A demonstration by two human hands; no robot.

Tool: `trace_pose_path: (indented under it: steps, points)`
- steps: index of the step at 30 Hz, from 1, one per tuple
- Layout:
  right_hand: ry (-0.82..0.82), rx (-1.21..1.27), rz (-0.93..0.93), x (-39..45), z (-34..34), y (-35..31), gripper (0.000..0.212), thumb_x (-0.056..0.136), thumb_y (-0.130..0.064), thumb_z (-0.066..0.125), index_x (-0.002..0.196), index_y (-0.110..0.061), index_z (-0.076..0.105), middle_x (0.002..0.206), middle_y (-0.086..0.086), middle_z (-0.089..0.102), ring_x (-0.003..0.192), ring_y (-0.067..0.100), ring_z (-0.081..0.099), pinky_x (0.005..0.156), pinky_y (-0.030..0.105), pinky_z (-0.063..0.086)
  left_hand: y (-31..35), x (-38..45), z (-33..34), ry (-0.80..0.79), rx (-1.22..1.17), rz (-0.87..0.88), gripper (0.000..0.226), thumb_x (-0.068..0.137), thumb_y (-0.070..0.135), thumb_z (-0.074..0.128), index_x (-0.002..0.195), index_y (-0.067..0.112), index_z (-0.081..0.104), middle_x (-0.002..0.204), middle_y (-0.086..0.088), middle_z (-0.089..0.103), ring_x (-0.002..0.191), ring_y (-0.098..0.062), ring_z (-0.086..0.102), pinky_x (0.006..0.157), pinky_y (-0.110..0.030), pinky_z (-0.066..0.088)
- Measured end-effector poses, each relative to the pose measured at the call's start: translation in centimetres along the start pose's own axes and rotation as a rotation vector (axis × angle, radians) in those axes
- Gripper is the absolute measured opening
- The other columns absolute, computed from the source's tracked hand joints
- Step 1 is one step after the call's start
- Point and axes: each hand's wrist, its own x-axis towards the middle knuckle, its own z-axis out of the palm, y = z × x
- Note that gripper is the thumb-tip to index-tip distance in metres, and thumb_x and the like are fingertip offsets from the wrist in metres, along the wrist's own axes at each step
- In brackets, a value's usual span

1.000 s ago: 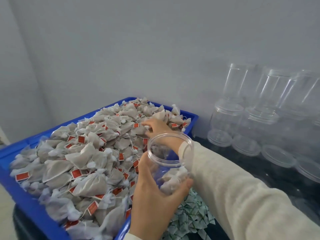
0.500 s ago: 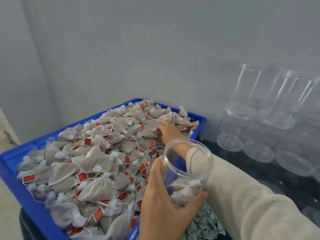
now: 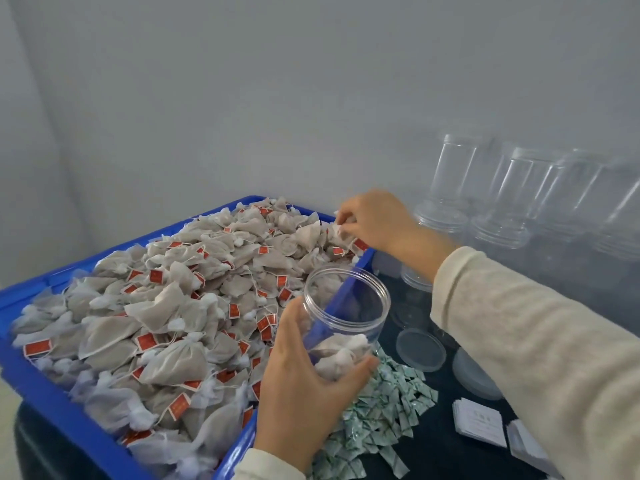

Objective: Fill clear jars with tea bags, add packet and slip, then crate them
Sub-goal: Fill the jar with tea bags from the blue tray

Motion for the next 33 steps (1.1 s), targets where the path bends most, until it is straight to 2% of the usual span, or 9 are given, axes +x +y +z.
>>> trace_pose_path:
  steps: [3, 5, 8, 12, 15, 20, 25, 29, 33]
  points:
    - [0.103, 0.211, 0.014, -1.4, -3.6, -0.9, 0.015, 0.088, -0.023, 0.069, 0.097, -0.013, 0.074, 0.087, -0.004, 0.069, 0.07, 0.002, 0.052, 0.064, 0.01, 0.037, 0.2, -0.1, -0.1, -0.011, 0.022, -0.004, 0.1, 0.049, 0.081, 0.067, 0.132, 0.057, 0.016, 0.131, 0.022, 0.051, 0.112, 0.004, 0.055, 0.09, -0.023, 0.052]
    - [0.155, 0.39, 0.043, -2.6, -5.6, -1.8, 0.006, 0.083, -0.024, 0.074, 0.087, -0.019, 0.073, 0.073, -0.016, 0.062, 0.063, -0.003, 0.054, 0.062, 0.004, 0.04, 0.2, -0.1, -0.2, -0.012, 0.023, 0.001, 0.102, 0.05, 0.08, 0.068, 0.134, 0.053, 0.017, 0.135, 0.017, 0.05, 0.116, 0.001, 0.053, 0.094, -0.029, 0.052]
    - [0.21, 0.697, 0.103, -4.6, -7.4, -3.2, 0.014, 0.079, -0.021, 0.079, 0.073, -0.027, 0.068, 0.07, -0.016, 0.065, 0.065, 0.003, 0.064, 0.063, 0.016, 0.054, 0.2, 0.0, -0.1, -0.021, 0.008, -0.01, 0.103, 0.051, 0.074, 0.072, 0.137, 0.046, 0.022, 0.133, 0.015, 0.051, 0.114, 0.0, 0.055, 0.092, -0.033, 0.053]
    - [0.203, 0.959, 0.138, -7.4, -7.5, -4.8, 0.018, 0.078, -0.014, 0.079, 0.071, -0.026, 0.069, 0.062, -0.011, 0.069, 0.057, 0.004, 0.064, 0.058, 0.021, 0.055, 0.2, 0.1, 0.0, -0.02, -0.03, -0.041, 0.105, 0.051, 0.073, 0.074, 0.138, 0.045, 0.022, 0.133, 0.015, 0.05, 0.11, 0.006, 0.053, 0.089, -0.026, 0.053]
    - [0.19, 0.914, 0.132, -9.0, -6.0, -5.6, 0.024, 0.078, -0.012, 0.079, 0.069, -0.031, 0.068, 0.06, -0.018, 0.066, 0.057, 0.0, 0.061, 0.062, 0.024, 0.058, 0.2, 0.2, -0.1, -0.01, -0.032, -0.054, 0.108, 0.05, 0.074, 0.073, 0.14, 0.041, 0.022, 0.134, 0.013, 0.05, 0.111, 0.007, 0.051, 0.078, -0.006, 0.043]
    - [0.093, 0.748, 0.086, -11.0, -4.5, -5.9, 0.018, 0.081, -0.019, 0.077, 0.072, -0.032, 0.068, 0.058, -0.032, 0.059, 0.058, -0.01, 0.055, 0.058, 0.005, 0.041, 0.6, 0.2, -0.2, -0.004, -0.013, -0.081, 0.108, 0.048, 0.078, 0.07, 0.137, 0.046, 0.016, 0.131, 0.013, 0.048, 0.094, 0.024, 0.048, 0.064, -0.002, 0.039]
    - [-0.103, 0.599, -0.005, -11.2, -5.8, -5.9, 0.001, 0.083, -0.022, 0.075, 0.083, -0.021, 0.074, 0.06, -0.021, 0.056, 0.059, -0.012, 0.053, 0.058, 0.004, 0.04, 0.3, 0.1, -0.1, -0.009, -0.008, -0.062, 0.109, 0.049, 0.075, 0.074, 0.139, 0.041, 0.023, 0.131, 0.01, 0.054, 0.1, 0.01, 0.053, 0.077, -0.016, 0.046]
    - [-0.285, 0.464, -0.07, -10.7, -6.7, -6.2, 0.011, 0.088, -0.023, 0.07, 0.096, -0.017, 0.075, 0.071, -0.024, 0.054, 0.067, -0.019, 0.052, 0.062, -0.001, 0.036, 0.1, 0.1, -0.1, -0.004, -0.019, -0.054, 0.107, 0.048, 0.075, 0.075, 0.138, 0.042, 0.026, 0.123, 0.015, 0.058, 0.096, 0.011, 0.058, 0.079, -0.024, 0.052]
    - [-0.452, 0.372, -0.049, -10.2, -6.7, -7.1, 0.021, 0.092, -0.024, 0.06, 0.099, -0.012, 0.075, 0.088, -0.006, 0.07, 0.075, 0.003, 0.06, 0.066, 0.01, 0.044, -0.2, 0.1, 0.0, -0.01, 0.012, -0.05, 0.107, 0.05, 0.072, 0.075, 0.139, 0.042, 0.022, 0.124, 0.014, 0.058, 0.096, 0.01, 0.057, 0.078, -0.027, 0.053]
